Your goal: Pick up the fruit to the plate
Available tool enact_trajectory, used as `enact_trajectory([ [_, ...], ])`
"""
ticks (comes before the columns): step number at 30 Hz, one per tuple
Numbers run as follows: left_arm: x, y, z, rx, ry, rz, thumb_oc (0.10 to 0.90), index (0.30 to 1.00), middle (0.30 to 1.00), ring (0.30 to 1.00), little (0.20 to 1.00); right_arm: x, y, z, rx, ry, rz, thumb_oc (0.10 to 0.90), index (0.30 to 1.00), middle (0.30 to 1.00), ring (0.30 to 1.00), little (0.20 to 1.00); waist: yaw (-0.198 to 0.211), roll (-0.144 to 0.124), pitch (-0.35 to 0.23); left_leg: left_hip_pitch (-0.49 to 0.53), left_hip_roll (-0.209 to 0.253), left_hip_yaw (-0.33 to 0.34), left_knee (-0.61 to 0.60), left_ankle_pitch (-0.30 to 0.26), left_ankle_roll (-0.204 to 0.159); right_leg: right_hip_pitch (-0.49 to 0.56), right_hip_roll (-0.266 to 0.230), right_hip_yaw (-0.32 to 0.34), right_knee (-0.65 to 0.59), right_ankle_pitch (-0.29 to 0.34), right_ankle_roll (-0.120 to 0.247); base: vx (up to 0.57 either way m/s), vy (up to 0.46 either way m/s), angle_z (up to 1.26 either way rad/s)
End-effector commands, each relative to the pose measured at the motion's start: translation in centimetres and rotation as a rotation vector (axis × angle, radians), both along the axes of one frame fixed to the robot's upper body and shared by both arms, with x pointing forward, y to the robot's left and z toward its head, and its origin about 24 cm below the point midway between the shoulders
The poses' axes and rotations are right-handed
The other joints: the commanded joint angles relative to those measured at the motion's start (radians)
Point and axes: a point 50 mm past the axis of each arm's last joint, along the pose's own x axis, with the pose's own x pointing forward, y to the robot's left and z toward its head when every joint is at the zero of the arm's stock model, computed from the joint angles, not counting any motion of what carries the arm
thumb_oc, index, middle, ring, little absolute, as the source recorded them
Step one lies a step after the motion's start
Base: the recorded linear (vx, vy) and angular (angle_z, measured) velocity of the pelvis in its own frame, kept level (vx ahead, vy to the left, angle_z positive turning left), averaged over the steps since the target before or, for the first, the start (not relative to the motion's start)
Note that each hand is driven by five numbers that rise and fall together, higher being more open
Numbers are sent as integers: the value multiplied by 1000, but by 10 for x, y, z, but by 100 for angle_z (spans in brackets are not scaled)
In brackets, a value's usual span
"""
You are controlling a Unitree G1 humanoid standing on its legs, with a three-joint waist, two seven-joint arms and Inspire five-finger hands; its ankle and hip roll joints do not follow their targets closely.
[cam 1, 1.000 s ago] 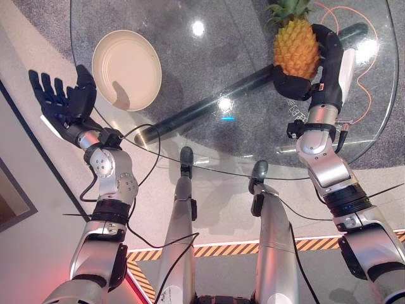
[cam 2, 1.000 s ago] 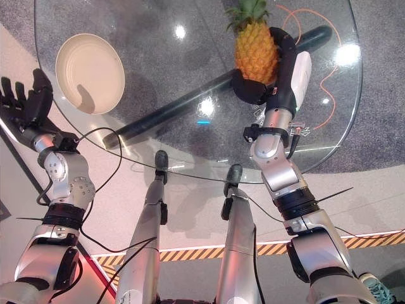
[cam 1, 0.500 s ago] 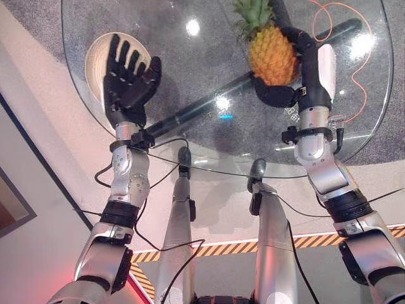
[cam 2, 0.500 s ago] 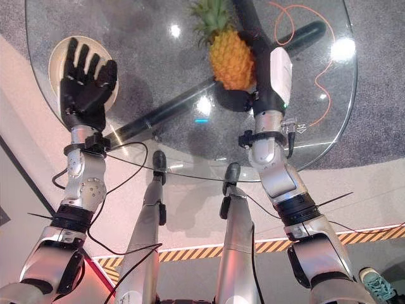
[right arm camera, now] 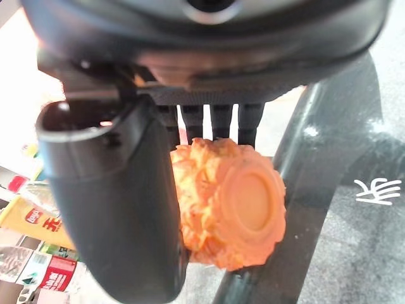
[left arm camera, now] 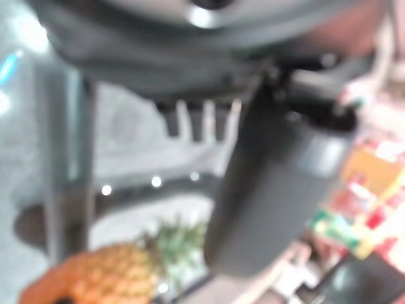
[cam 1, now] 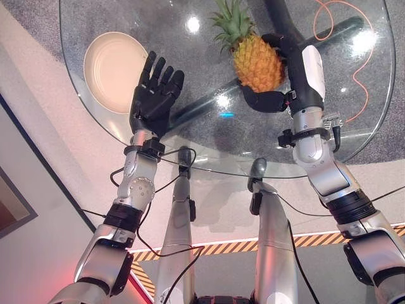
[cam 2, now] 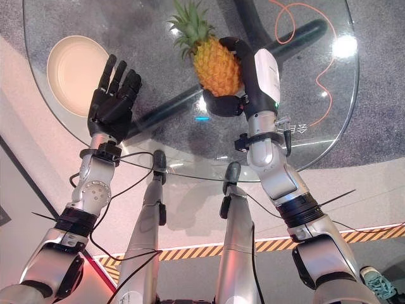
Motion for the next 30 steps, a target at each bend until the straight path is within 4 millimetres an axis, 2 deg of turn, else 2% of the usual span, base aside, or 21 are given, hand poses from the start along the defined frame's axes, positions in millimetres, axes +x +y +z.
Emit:
enact_trajectory([
  [1, -8, -10, 48, -33, -224, -102, 800, 900, 900, 900, 900, -38, 41, 61, -81, -318, 259, 100, 300, 300, 300, 200, -21, -28, -18, 16, -70, 80, 117, -125, 68, 105, 59, -6, -293, 203, 39, 0, 0, 0],
  [11, -11, -23, 53, -86, -253, -215, 800, 900, 900, 900, 900, -46, 56, 65, -162, -319, 328, 100, 300, 300, 300, 200, -21, -30, -18, 15, -70, 80, 115, -121, 68, 106, 56, -9, -300, 208, 38, 0, -2, -1],
  [30, -34, -41, 76, -58, -393, -342, 800, 900, 900, 900, 900, -71, 73, 78, -204, -399, 438, 100, 300, 300, 300, 200, -12, -31, -18, 10, -77, 75, 107, -113, 76, 106, 57, -16, -306, 212, 35, 0, 0, 0],
])
